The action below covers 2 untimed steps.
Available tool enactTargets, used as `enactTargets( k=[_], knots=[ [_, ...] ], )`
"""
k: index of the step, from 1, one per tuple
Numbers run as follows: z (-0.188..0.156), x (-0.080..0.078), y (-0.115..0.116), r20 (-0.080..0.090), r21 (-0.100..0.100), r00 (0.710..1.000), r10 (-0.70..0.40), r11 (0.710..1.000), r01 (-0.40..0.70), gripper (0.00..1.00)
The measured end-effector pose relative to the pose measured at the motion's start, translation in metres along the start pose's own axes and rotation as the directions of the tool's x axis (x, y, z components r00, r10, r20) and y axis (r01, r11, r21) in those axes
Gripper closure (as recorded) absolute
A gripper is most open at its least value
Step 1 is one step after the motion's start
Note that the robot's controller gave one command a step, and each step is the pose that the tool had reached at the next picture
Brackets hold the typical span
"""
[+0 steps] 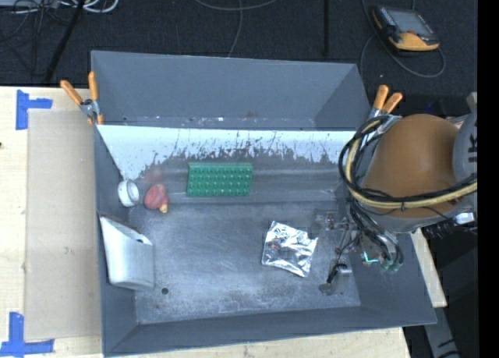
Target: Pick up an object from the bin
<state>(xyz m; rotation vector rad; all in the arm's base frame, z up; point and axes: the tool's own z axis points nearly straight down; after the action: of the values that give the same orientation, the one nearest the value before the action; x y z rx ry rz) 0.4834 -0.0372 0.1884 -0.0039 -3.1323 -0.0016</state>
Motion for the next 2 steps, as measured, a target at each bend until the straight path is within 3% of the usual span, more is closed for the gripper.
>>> enactTargets(
  k=[1, 2],
  knots=[
    [0.099, -0.072, 0.017, 0.006, 0.000, 0.998, -0.065, 0.998, 0.065, 0.00],
    [-0.028, -0.112, 0.068, 0.017, 0.004, 0.960, -0.280, 0.960, 0.280, 0.00]
  ],
)
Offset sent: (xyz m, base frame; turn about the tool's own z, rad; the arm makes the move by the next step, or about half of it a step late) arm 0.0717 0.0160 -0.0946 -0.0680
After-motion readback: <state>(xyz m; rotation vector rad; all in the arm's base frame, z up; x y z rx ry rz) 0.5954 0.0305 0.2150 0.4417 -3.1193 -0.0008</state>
